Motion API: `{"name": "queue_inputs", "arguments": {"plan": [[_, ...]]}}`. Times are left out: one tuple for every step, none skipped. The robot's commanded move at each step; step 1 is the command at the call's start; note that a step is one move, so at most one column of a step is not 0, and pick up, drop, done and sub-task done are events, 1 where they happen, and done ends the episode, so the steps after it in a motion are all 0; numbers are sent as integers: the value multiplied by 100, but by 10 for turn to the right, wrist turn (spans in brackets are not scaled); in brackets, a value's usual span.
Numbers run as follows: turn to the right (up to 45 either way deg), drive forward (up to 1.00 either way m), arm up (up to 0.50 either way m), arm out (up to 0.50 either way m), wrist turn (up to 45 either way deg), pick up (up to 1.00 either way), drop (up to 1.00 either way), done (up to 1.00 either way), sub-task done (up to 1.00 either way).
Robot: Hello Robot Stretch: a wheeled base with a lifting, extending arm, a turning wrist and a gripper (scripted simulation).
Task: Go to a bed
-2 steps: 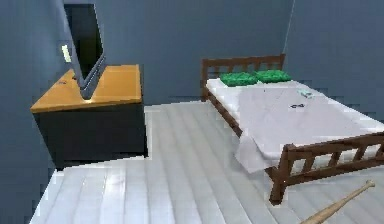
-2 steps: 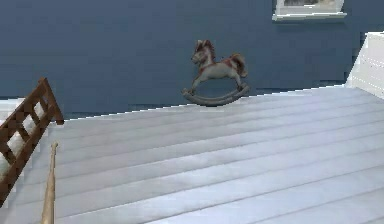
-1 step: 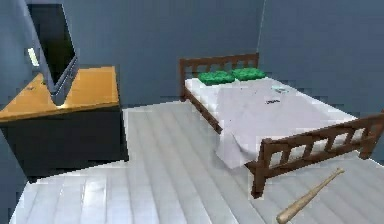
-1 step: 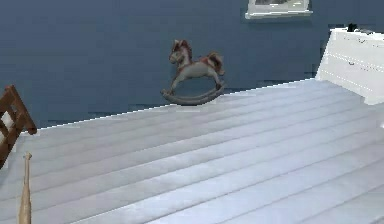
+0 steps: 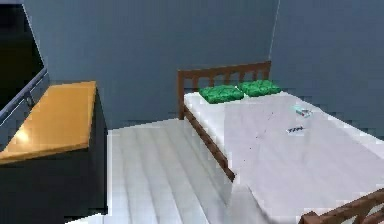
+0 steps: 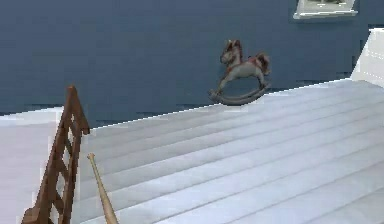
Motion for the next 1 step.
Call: {"name": "queue_inputs", "arguments": {"plan": [[240, 0, 0, 0, 0, 0, 0, 0, 0]]}}
